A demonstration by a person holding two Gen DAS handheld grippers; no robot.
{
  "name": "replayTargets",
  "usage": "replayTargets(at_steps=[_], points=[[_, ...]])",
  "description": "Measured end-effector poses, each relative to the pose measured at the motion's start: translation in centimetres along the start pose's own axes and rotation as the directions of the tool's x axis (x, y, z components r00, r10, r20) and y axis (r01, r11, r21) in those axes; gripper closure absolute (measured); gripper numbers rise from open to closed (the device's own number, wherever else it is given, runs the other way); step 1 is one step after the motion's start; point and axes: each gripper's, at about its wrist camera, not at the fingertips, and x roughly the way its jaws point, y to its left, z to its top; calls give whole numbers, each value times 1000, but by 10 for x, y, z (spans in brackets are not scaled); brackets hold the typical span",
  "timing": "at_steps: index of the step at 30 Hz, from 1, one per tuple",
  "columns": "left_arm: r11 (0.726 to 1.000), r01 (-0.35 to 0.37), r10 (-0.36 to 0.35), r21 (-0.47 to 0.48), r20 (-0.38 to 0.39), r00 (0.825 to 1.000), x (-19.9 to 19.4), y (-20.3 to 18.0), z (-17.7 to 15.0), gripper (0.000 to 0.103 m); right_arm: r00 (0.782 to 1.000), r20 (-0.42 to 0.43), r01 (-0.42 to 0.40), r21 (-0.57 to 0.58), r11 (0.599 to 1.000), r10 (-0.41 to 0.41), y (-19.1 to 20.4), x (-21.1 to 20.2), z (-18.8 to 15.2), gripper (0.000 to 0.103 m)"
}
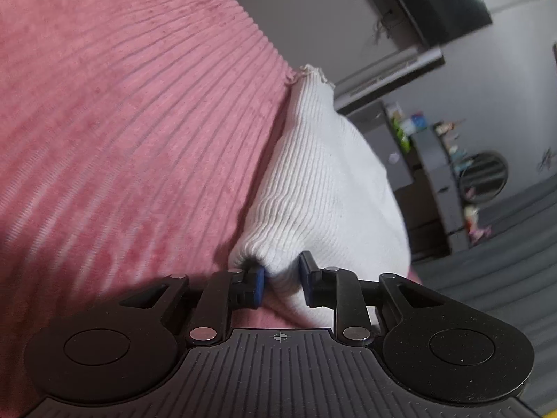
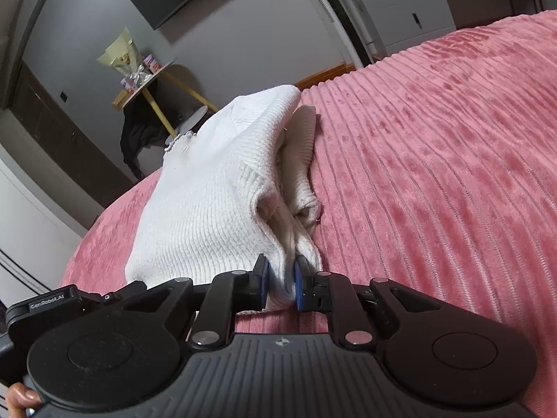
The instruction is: Fold small clothes
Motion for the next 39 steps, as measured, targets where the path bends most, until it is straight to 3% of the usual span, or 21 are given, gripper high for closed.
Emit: replayTargets(at_steps=[2,3,4,6,8,10,12,15,20,25,26,28,31,35,39], points=[[998,-49,50,44,-21,999,-9,-4,5,57,1000,6,31,-17,999,-31,1,-13,5,69],[991,-116,116,68,-7,993,-16,-5,8,29,997,25,78,-36,996,-78,2,-20,8,37],[979,-186,183,89,33,982,-24,-6,10,19,991,61,127,-63,990,-123,3,-28,10,33],[962,-239,226,133,111,968,-39,-8,17,19,983,125,147,-84,986,-136,2,-41,17,33],[966,-217,199,139,128,972,-44,-9,27,14,989,128,78,-48,996,-72,-5,-43,25,33],[982,-144,133,124,97,986,-39,-9,35,9,996,86,-16,2,1000,15,-14,-32,32,33],[987,-67,61,146,47,997,-25,-12,43,8,994,37,-104,62,993,102,-24,-16,41,32],[980,-60,58,188,16,998,3,-18,55,8,981,-4,-191,124,974,193,-35,9,57,22],[988,59,-45,143,-95,994,50,-16,70,8,968,-84,-223,143,964,236,-36,53,80,20],[986,121,-110,111,-104,988,78,-13,79,7,957,-116,-253,115,961,266,-25,78,88,24],[988,114,-104,104,-97,990,82,-14,80,9,960,-117,-245,97,965,256,-23,81,87,28],[987,97,-85,125,-94,992,86,-16,82,41,967,-120,-220,66,973,227,-16,88,85,42],[990,99,-90,101,-86,992,84,-14,83,54,973,-105,-202,44,978,205,-7,87,82,55],[986,66,-57,155,-63,996,64,-25,86,59,982,-78,-176,-31,984,173,16,80,83,58],[970,-1,6,241,-20,1000,34,-38,90,60,976,-69,-209,-60,976,205,39,73,82,59]])
